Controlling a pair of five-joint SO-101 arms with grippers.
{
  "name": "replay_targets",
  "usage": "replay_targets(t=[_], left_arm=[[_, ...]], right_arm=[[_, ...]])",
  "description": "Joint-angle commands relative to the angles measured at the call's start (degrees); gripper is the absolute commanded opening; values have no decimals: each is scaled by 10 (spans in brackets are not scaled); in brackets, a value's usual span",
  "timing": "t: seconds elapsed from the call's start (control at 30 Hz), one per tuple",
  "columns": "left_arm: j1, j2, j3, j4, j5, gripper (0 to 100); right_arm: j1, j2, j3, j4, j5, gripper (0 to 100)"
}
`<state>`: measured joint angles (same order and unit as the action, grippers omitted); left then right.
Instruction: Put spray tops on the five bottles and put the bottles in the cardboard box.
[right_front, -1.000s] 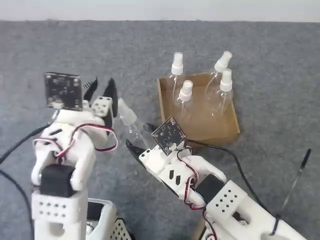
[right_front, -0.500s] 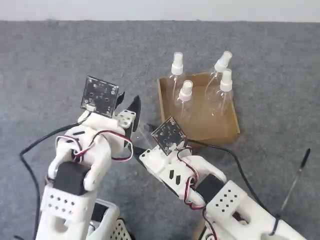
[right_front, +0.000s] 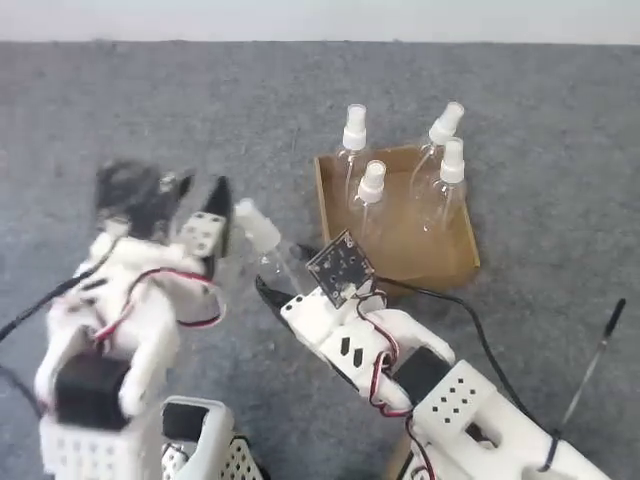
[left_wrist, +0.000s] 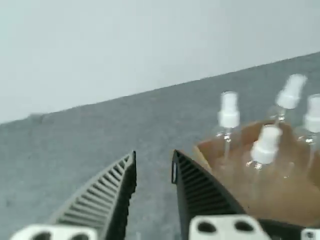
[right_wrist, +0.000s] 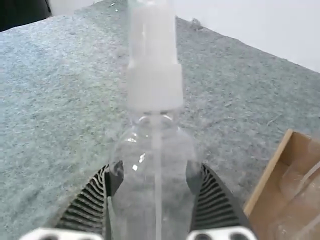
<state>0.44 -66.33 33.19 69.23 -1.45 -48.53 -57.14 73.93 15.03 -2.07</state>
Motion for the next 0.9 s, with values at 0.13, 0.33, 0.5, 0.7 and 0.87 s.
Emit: replay_targets(t=[0.13, 0.33, 0.5, 0.7, 0.87], left_arm=[[22, -198, 219, -63, 6, 105], [91, -278, 355, -94, 7, 111], [154, -328, 400, -94, 9, 237], [158, -364, 432, -115, 10, 261], [158, -367, 458, -148, 10, 261]], right_arm=[[73, -25, -91, 44, -8, 6], [126, -2, -233, 108, -8, 6], [126, 79, -343, 140, -10, 6], [95, 152, -407, 185, -9, 6], [65, 155, -411, 240, -8, 6]])
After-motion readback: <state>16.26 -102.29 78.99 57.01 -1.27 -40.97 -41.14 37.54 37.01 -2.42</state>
